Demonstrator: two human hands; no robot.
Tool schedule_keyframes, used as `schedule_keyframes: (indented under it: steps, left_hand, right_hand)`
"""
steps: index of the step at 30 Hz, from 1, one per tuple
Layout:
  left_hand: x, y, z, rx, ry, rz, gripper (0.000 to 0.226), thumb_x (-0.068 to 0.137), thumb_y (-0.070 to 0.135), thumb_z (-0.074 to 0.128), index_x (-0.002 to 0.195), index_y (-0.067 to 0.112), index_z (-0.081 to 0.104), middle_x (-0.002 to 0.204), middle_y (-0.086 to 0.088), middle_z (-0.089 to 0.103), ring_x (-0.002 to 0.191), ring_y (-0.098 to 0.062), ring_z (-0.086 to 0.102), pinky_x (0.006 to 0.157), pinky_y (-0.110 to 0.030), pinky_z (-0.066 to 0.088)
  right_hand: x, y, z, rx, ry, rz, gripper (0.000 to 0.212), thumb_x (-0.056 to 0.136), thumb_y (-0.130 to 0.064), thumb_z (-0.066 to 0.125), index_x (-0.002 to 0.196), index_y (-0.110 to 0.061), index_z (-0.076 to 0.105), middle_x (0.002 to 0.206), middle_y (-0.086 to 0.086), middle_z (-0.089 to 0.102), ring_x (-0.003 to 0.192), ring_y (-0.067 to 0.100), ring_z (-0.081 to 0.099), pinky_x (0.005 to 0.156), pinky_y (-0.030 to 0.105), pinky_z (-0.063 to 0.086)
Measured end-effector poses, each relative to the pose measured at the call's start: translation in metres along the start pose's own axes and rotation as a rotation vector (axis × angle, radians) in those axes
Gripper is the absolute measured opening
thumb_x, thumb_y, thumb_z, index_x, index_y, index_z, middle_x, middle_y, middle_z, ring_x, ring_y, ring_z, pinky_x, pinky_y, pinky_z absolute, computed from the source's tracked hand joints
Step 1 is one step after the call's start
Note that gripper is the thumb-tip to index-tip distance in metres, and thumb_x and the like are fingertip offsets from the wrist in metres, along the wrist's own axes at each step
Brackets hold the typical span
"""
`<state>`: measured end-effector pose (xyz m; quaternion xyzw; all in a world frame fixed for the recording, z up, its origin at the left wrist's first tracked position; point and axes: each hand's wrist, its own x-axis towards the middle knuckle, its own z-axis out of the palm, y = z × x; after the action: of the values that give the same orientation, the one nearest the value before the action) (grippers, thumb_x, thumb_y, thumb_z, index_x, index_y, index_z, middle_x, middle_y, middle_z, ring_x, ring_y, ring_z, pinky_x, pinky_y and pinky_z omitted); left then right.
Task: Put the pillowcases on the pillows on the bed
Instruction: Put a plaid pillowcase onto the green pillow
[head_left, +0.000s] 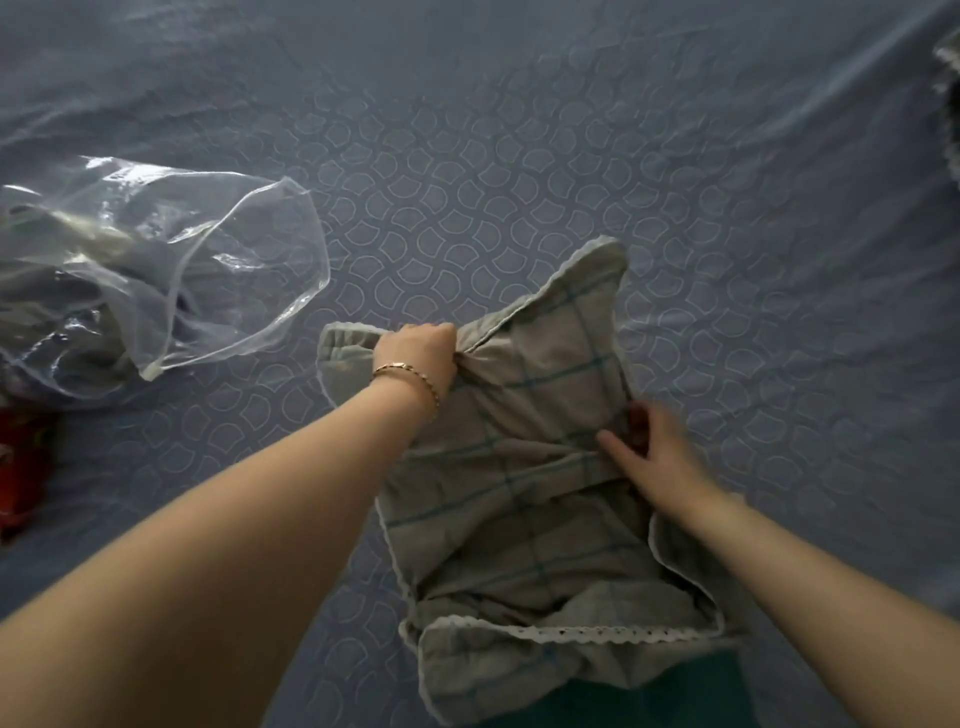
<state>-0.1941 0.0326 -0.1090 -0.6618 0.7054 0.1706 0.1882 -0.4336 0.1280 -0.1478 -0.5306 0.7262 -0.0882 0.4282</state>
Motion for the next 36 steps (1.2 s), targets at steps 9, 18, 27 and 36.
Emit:
schedule_keyframes:
  steps: [9,18,27,36]
  left_hand:
    - [0.026,-0.030,-0.013,-0.140,0.219,-0.158,0.025,0.093,0.003,0.036,0.110,-0.004,0.052,0.114,-0.029,0.056,0.107,-0.043,0.052,0.086,-0.043,0.040]
    - [-0.034,0.007,0.027,-0.451,0.349,-0.013,0.039,0.077,0.026,0.046,0.106,0.003,0.055,0.110,-0.021,0.050,0.104,-0.037,0.048,0.090,-0.038,0.036]
    - [-0.168,0.082,0.084,0.034,-0.429,0.263,0.057,0.084,0.028,0.060,0.132,0.017,0.032,0.134,-0.009,0.034,0.122,-0.031,0.038,0.094,-0.041,0.039]
    - [-0.201,0.087,0.047,-0.310,-0.277,0.279,0.023,0.094,0.018,0.043,0.113,0.014,0.056,0.112,-0.008,0.062,0.103,-0.027,0.057,0.080,-0.028,0.041]
  right_hand:
    - [-0.003,0.016,-0.008,-0.070,-0.183,0.121,0.040,0.089,-0.039,0.057,0.107,-0.003,0.058,0.112,0.014,0.063,0.106,0.028,0.058,0.079,0.028,0.040]
    - [-0.047,0.090,-0.014,-0.064,0.247,0.536,0.034,0.084,-0.024,0.067,0.103,-0.001,0.052,0.104,0.021,0.055,0.096,0.035,0.053,0.080,0.038,0.044]
    - [-0.113,0.036,0.003,-0.890,-0.464,-0.328,0.098,0.028,-0.068,0.073,0.111,-0.016,0.063,0.125,0.019,0.054,0.115,0.031,0.055,0.096,0.044,0.044]
    - [-0.149,0.020,-0.046,-0.505,-0.169,-0.212,0.028,0.083,-0.023,0.056,0.110,-0.018,0.050,0.111,-0.001,0.056,0.105,0.023,0.055,0.075,0.029,0.038]
